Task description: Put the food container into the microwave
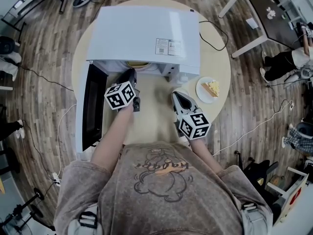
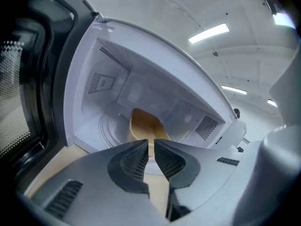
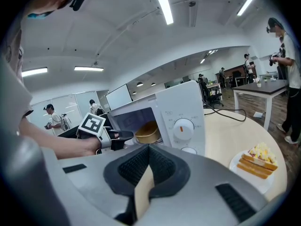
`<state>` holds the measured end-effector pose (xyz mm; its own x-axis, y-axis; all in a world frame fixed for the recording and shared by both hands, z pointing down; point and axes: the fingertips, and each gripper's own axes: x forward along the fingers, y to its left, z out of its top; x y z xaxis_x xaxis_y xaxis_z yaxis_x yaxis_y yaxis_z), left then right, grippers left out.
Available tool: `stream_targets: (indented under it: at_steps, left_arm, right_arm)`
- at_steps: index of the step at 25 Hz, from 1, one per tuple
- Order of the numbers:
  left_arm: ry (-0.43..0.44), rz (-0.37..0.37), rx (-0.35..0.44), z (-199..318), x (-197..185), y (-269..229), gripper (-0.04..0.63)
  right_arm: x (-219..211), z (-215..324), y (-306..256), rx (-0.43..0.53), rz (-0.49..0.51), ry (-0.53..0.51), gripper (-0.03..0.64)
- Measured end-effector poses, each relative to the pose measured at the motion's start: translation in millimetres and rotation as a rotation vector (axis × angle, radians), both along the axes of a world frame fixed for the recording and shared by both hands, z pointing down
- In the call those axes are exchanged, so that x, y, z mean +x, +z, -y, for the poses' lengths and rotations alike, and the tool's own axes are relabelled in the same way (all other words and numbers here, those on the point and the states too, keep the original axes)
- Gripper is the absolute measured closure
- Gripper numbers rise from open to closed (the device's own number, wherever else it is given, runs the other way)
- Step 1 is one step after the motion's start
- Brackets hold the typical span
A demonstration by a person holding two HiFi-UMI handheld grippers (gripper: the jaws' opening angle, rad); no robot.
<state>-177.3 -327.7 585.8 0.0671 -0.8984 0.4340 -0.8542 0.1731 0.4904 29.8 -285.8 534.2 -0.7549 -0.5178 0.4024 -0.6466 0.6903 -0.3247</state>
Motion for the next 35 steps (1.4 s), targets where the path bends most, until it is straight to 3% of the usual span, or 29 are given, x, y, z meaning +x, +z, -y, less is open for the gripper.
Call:
stream_targets:
  at_steps: [16, 32, 35]
  left_arm:
    - [0.045, -0.059, 0.086, -62, 28, -45, 0.552]
    - [0.122, 0.008, 0.138, -114, 39, -83, 0.551]
    - [0.141, 0.053, 0.148, -121, 41, -87, 0.552]
  right_arm:
    - [5, -14, -16, 0.054, 0.018, -0.021, 0.614]
    - [23, -17, -30, 0.102, 0.011, -0.001, 0.614]
    - [26, -18, -32, 0.113, 0.005, 0.000, 0.614]
